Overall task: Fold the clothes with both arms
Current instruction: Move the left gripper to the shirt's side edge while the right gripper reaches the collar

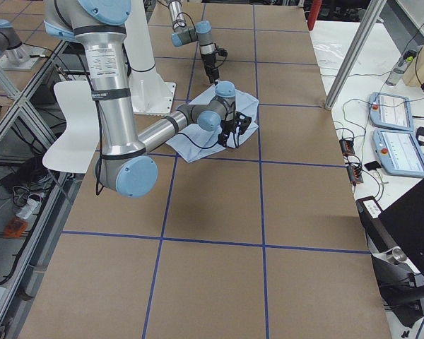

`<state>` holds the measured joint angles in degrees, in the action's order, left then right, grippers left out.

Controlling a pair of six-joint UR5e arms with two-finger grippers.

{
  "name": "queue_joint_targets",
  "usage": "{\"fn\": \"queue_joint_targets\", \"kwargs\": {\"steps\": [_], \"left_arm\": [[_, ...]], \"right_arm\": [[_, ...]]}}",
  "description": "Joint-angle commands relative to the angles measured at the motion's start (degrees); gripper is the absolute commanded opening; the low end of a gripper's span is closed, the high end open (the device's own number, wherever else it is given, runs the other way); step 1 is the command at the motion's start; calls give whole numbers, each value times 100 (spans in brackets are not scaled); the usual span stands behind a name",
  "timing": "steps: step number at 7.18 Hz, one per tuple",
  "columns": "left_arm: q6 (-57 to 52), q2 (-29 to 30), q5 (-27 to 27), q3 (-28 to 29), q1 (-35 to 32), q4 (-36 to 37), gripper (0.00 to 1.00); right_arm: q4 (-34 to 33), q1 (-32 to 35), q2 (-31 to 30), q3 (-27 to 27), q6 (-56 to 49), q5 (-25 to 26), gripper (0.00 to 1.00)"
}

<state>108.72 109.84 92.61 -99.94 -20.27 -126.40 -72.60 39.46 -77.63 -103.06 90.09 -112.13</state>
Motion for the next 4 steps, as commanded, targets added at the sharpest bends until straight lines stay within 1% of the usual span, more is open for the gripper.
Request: {"fn": "queue_joint_targets", "kwargs": {"steps": [1,2,3,4], "left_arm": [[-385,2,-33,1,-231,-7,0],[-509,11,-24,1,-406,-8,0],[-875,28,-24,18,-617,-8,0],[-1192,185,-7,227,-1002,-34,0]], "right_arm": [[0,0,11,14,0,7,100],[9,0,38,14,9,-2,100],[0,9,38,14,9,7,100],[0,9,38,14,9,-2,100]]}}
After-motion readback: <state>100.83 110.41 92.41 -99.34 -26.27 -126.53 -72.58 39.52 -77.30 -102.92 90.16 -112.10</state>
